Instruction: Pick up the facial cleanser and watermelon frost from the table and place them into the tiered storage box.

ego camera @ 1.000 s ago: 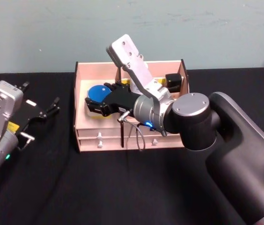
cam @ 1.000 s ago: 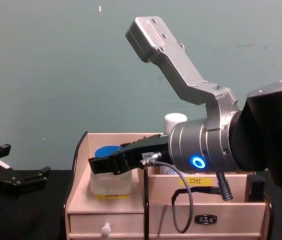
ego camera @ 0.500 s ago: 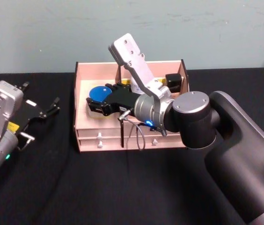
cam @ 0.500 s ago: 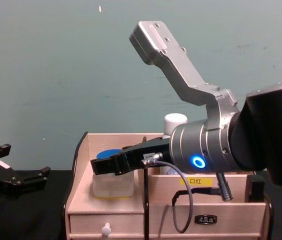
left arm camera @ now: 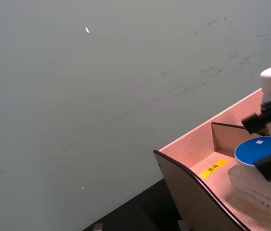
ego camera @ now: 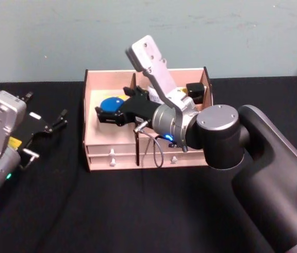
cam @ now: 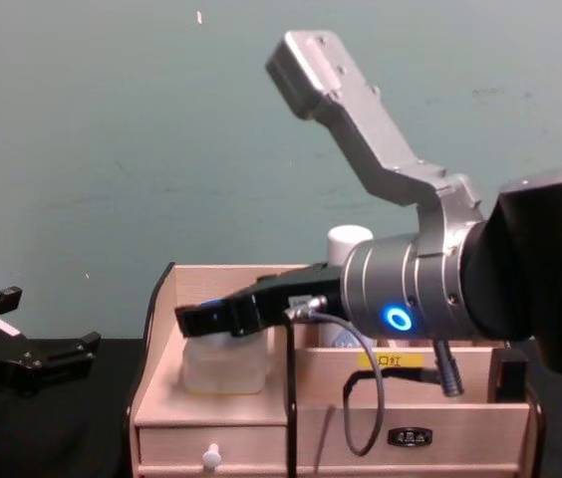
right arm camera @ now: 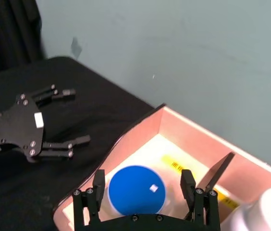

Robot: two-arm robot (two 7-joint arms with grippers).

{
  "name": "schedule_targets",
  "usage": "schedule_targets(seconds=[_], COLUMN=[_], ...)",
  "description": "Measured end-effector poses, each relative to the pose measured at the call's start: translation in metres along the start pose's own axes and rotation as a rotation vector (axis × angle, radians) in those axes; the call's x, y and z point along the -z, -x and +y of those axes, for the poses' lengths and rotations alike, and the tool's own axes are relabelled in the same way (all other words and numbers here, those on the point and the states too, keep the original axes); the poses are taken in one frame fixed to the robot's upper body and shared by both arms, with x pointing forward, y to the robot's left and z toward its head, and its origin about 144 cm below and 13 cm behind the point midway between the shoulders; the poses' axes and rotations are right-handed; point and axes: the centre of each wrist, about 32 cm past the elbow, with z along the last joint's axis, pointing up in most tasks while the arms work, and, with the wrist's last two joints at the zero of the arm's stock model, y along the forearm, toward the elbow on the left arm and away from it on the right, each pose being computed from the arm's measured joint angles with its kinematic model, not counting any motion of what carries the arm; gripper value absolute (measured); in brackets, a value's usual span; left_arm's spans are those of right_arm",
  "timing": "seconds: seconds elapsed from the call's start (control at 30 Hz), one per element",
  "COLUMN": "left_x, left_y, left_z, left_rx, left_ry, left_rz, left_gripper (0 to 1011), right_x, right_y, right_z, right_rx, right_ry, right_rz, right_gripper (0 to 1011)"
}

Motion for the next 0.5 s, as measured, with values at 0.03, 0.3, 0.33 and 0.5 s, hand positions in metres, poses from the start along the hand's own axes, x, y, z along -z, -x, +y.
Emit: schedule_targets(seconds=[0.03, 0.3, 0.33, 0.5], left_x=[0.0, 0.0, 0.0, 0.0], left_y=[0.0, 0.0, 0.0, 0.0], left_z=[0.0, 0.0, 0.0, 0.0], left_rx=[0.0, 0.0, 0.0, 0.0], left_ry=[0.0, 0.0, 0.0, 0.0], left_rz=[0.0, 0.0, 0.0, 0.0], left_gripper=[1001, 1001, 1001, 1001], right_x=[0.0, 0.001, 0.001, 0.003], right_y=[0.0, 0.001, 0.001, 0.005], right_z=[-0.001, -0.01, -0.012, -0.03], right_rx=[0.004, 0.033, 0.036, 0.058], right_ry=[-0.009, -0.076, -0.083, -0.147], right_rz=[-0.001, -0.001, -0.002, -0.019], right_gripper=[1002, 1002, 1002, 1002])
